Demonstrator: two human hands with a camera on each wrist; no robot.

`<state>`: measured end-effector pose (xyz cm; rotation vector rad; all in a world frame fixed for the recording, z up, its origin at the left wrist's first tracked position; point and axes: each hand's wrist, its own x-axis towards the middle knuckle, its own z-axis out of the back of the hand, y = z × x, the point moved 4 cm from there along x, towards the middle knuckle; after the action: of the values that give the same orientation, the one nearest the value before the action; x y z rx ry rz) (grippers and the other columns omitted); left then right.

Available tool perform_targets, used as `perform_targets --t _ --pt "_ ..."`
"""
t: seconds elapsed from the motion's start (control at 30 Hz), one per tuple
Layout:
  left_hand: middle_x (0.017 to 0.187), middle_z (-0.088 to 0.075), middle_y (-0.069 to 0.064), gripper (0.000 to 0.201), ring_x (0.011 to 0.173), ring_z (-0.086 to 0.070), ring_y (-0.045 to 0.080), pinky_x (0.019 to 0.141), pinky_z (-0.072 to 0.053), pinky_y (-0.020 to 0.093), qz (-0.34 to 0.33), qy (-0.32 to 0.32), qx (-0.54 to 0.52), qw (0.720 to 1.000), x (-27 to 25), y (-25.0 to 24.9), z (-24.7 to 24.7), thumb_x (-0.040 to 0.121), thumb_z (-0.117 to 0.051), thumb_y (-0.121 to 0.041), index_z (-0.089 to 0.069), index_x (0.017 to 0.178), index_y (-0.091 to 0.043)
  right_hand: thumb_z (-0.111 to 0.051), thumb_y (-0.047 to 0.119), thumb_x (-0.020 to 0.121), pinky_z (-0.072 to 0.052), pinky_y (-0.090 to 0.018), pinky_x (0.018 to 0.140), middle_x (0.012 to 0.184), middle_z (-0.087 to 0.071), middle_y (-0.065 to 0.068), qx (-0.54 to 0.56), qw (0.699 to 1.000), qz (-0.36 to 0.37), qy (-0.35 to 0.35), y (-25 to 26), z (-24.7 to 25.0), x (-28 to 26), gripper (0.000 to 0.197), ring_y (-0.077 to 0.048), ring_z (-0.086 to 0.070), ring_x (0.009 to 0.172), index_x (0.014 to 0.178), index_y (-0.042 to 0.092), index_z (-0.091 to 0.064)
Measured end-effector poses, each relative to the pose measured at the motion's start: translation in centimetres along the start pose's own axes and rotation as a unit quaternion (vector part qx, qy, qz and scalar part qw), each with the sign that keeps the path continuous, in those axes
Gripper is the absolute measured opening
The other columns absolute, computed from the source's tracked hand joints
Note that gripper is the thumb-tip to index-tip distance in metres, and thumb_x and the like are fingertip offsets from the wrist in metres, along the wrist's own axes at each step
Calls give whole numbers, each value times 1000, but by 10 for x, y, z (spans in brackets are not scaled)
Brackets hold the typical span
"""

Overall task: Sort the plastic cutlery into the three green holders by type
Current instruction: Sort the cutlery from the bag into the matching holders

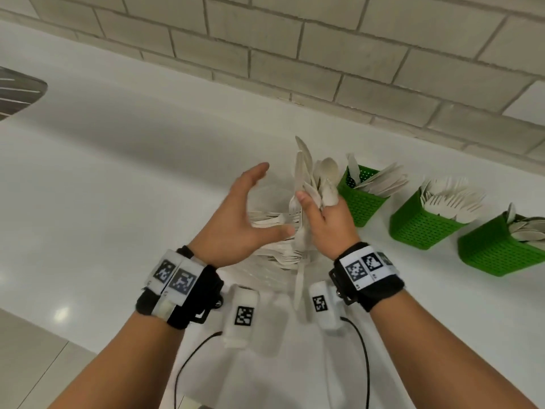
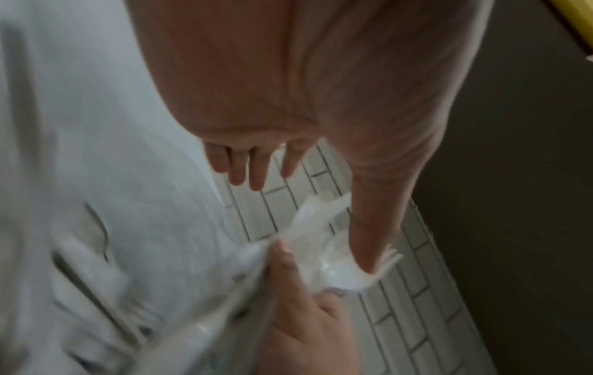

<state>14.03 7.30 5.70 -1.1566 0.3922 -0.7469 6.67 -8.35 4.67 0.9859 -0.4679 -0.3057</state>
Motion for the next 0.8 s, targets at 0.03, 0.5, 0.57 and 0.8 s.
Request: perform_targets --t 0.03,0.5,0.57,0.8 --pt "149 -37 -9 111 137 -34 1 111 -28 21 13 8 -71 997 3 -3 -8 59 -87 -45 -24 150 -30 -54 21 98 -40 -17 67 77 -58 9 15 1000 -11 3 -2 -5 -1 10 -1 -55 71 91 27 -53" --pt "102 -74 4 26 96 -70 12 86 -55 30 7 -34 -122 992 19 18 -52 85 -74 -21 -70 106 -7 -70 13 82 -49 -21 85 104 -55 4 -93 982 -115 121 -29 -30 -7 51 3 -56 85 129 18 -50" --pt "104 -73 4 29 99 -69 13 87 -56 34 4 -33 -136 990 18 16 -54 83 -75 -23 -70 107 -8 -62 9 86 -48 -6 71 105 -55 5 21 978 -137 154 -24 -26 -9 50 18 -58 72 133 11 -47" --pt "88 -74 0 21 80 -68 0 69 -47 9 18 -28 -86 996 20 24 -50 83 -75 -20 -71 98 -5 -76 18 75 -50 -28 73 88 -69 1 -183 957 -47 220 -30 -23 -13 24 -15 -64 81 97 15 -67"
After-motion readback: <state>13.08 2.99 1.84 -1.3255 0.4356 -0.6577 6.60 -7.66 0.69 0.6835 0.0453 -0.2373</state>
